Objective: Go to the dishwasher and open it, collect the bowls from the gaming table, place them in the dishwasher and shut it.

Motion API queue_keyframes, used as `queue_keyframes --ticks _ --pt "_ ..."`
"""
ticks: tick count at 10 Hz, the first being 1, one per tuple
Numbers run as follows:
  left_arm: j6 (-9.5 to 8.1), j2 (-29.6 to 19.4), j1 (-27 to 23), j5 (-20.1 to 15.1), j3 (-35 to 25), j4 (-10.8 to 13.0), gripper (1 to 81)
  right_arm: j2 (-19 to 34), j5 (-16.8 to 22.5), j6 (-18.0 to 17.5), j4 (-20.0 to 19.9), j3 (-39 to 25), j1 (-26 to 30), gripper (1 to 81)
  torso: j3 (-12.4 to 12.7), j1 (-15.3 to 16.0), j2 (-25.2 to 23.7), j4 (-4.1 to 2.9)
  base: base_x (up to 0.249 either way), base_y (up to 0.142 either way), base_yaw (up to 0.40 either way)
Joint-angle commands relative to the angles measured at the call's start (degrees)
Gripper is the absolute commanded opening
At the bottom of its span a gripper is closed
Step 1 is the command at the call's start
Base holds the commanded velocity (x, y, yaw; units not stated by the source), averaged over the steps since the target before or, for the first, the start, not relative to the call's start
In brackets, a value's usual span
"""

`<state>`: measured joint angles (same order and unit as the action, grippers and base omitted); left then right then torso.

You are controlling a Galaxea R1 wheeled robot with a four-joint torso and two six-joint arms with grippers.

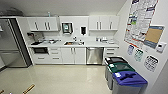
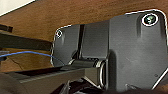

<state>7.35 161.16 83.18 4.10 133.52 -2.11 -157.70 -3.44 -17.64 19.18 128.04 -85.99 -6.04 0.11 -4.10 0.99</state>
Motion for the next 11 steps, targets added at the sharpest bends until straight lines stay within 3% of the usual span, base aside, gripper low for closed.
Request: queue_keyframes --ticks 1,11 --pt "0.21 -0.66 -2.97 -2.95 -0.72 0.35 81.1 0.6 2.3 -0.11 0.86 -1.04 2.97 81.1 0.0 0.0 0.0 0.0 0.228 0.0 0.0" --pt "0.21 -0.66 -2.97 -2.95 -0.63 0.35 81.1 0.52 2.3 -0.11 0.95 -0.96 3.06 81.1 0.0 0.02 0.02 0.0 0.226 0.0 0.0"
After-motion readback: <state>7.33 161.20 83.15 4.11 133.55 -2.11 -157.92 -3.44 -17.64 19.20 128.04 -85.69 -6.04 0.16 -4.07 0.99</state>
